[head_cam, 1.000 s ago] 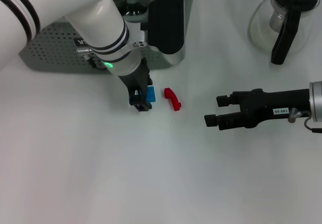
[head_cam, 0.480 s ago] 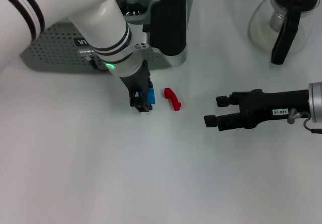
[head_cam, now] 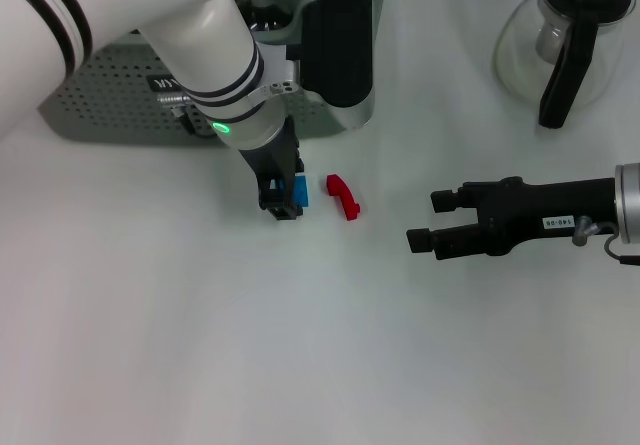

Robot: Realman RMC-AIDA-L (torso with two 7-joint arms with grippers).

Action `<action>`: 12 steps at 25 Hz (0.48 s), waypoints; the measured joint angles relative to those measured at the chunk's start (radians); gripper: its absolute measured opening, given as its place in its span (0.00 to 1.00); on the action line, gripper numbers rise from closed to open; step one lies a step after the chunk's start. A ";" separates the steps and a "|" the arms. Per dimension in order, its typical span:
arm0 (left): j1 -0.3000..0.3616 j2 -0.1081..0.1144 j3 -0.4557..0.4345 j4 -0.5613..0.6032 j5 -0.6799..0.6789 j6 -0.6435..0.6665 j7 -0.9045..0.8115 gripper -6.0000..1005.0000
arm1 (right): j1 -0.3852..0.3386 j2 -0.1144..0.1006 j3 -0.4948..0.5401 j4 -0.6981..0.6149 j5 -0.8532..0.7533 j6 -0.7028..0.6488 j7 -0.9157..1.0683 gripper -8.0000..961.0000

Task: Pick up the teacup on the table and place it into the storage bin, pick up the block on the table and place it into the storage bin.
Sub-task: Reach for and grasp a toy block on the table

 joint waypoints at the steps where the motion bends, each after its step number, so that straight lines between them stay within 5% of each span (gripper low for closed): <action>1: -0.001 0.001 0.000 0.000 0.000 0.000 0.000 0.53 | 0.000 0.000 0.000 0.000 0.000 0.000 -0.001 0.93; 12: -0.016 0.000 -0.001 -0.027 0.001 -0.015 -0.009 0.51 | -0.001 0.001 0.000 0.000 0.000 0.002 -0.008 0.93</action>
